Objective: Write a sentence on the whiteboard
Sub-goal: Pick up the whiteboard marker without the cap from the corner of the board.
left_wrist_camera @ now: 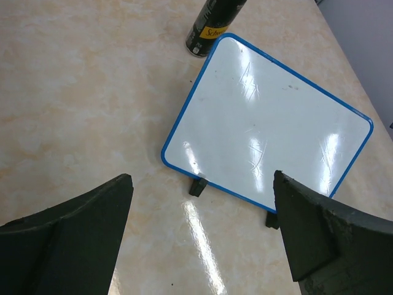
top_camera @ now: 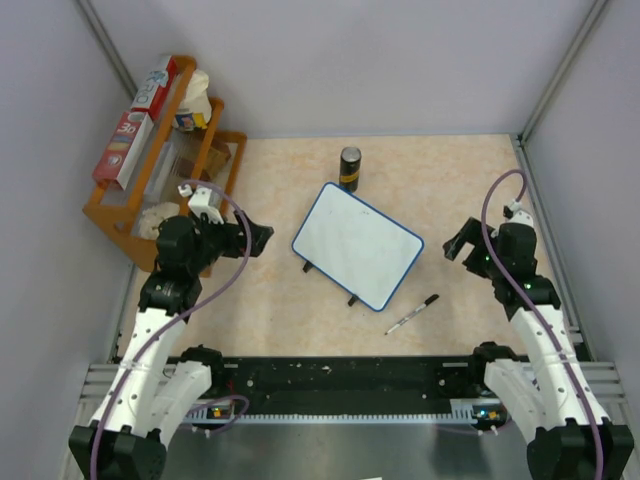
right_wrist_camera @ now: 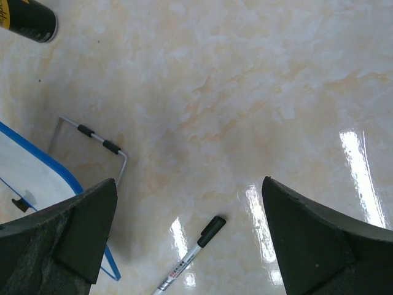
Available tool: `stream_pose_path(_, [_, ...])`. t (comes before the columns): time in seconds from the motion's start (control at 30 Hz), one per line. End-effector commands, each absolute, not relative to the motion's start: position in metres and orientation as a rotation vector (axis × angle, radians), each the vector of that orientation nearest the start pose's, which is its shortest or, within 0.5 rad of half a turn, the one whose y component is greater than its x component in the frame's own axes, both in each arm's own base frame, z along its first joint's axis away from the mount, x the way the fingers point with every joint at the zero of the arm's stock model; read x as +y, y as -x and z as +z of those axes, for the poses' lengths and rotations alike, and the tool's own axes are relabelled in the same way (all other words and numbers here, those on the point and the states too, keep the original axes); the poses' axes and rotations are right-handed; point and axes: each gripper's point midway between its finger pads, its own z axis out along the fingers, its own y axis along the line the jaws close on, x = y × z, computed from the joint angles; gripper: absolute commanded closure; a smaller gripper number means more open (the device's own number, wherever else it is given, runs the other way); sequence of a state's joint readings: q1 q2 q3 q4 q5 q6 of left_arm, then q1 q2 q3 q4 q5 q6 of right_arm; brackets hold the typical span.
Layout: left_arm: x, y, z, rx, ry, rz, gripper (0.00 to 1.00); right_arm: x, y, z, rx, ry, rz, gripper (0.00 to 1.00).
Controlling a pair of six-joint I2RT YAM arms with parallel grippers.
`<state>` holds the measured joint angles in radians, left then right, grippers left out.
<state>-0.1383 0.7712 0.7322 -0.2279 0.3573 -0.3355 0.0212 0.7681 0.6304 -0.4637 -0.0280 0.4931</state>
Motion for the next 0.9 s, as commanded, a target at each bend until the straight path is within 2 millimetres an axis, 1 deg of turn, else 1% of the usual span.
stream_pose_path(0.0, [-0.128, -0.272, 0.247, 1.867, -0.152, -0.728, 0.01, 0.029, -0.252, 0.155, 2.165, -0.518, 0.322, 0.01])
stream_pose_path(0.03, [-0.138, -0.269, 0.245, 1.875, -0.182, -0.750, 0.01, 0.029, -0.251, 0.154, 2.171, -0.531, 0.321, 0.01])
stream_pose_path(0.1, [-0.146, -0.273, 0.241, 1.904, -0.194, -0.713, 0.01, 0.029, -0.247, 0.149, 2.191, -0.541, 0.319, 0.01])
stream_pose_path(0.13, [-0.165, -0.266, 0.241, 1.913, -0.257, -0.723, 0.01, 0.028, -0.245, 0.147, 2.196, -0.552, 0.316, 0.01])
stream_pose_path(0.17, [-0.169, -0.271, 0.241, 1.935, -0.264, -0.666, 0.01, 0.029, -0.244, 0.146, 2.203, -0.553, 0.318, 0.01])
stream_pose_path(0.2, [-0.179, -0.268, 0.241, 1.942, -0.298, -0.669, 0.01, 0.029, -0.244, 0.145, 2.205, -0.555, 0.318, 0.01])
stream_pose_path(0.23, [-0.199, -0.261, 0.251, 1.928, -0.360, -0.707, 0.02, 0.030, -0.243, 0.144, 2.209, -0.564, 0.322, 0.01])
stream_pose_path(0.27, [-0.211, -0.262, 0.244, 1.961, -0.392, -0.715, 0.02, 0.030, -0.243, 0.142, 2.214, -0.563, 0.326, 0.01])
stream_pose_path(0.3, [-0.220, -0.260, 0.243, 1.971, -0.418, -0.726, 0.03, 0.030, -0.243, 0.142, 2.214, -0.565, 0.327, 0.01])
stream_pose_path(0.33, [-0.241, -0.254, 0.245, 1.973, -0.482, -0.756, 0.04, 0.030, -0.242, 0.141, 2.216, -0.574, 0.326, 0.01])
stream_pose_path(0.4, [-0.261, -0.251, 0.245, 1.967, -0.541, -0.753, 0.04, 0.030, -0.242, 0.139, 2.221, -0.575, 0.327, 0.01])
stream_pose_path(0.43, [-0.285, -0.243, 0.242, 1.976, -0.614, -0.769, 0.03, 0.029, -0.241, 0.137, 2.227, -0.584, 0.318, 0.01])
stream_pose_path(0.5, [-0.308, -0.235, 0.239, 1.975, -0.693, -0.769, 0.03, 0.029, -0.241, 0.133, 2.238, -0.590, 0.311, 0.01])
stream_pose_path(0.53, [-0.332, -0.226, 0.237, 1.975, -0.758, -0.783, 0.03, 0.027, -0.241, 0.130, 2.243, -0.604, 0.300, 0.01])
stream_pose_path(0.57, [-0.344, -0.221, 0.234, 1.973, -0.797, -0.784, 0.04, 0.026, -0.241, 0.126, 2.256, -0.612, 0.291, 0.01])
stream_pose_path(0.6, [-0.361, -0.207, 0.233, 1.964, -0.856, -0.803, 0.04, 0.025, -0.240, 0.122, 2.266, -0.621, 0.284, 0.01])
stream_pose_path(0.63, [-0.380, -0.206, 0.230, 1.969, -0.888, -0.804, 0.04, 0.026, -0.240, 0.120, 2.270, -0.631, 0.286, 0.01])
stream_pose_path(0.67, [-0.391, -0.201, 0.228, 1.969, -0.914, -0.812, 0.07, 0.026, -0.240, 0.116, 2.287, -0.641, 0.281, 0.01])
stream_pose_path(0.7, [-0.406, -0.186, 0.227, 1.958, -0.967, -0.831, 0.08, 0.022, -0.241, 0.113, 2.289, -0.658, 0.254, 0.01])
stream_pose_path(0.73, [-0.422, -0.184, 0.222, 1.964, -0.992, -0.825, 0.09, 0.021, -0.241, 0.111, 2.291, -0.667, 0.252, 0.01])
stream_pose_path(0.77, [-0.432, -0.179, 0.219, 1.962, -1.016, -0.827, 0.10, 0.020, -0.242, 0.108, 2.301, -0.678, 0.242, 0.01])
stream_pose_path(0.8, [-0.445, -0.164, 0.215, 1.950, -1.063, -0.841, 0.11, 0.019, -0.242, 0.105, 2.306, -0.688, 0.242, 0.01])
stream_pose_path(0.83, [-0.459, -0.160, 0.208, 1.955, -1.090, -0.833, 0.12, 0.019, -0.244, 0.105, 2.302, -0.702, 0.253, 0.01])
stream_pose_path(0.87, [-0.466, -0.156, 0.202, 1.956, -1.107, -0.828, 0.12, 0.015, -0.247, 0.104, 2.292, -0.726, 0.255, 0.01])
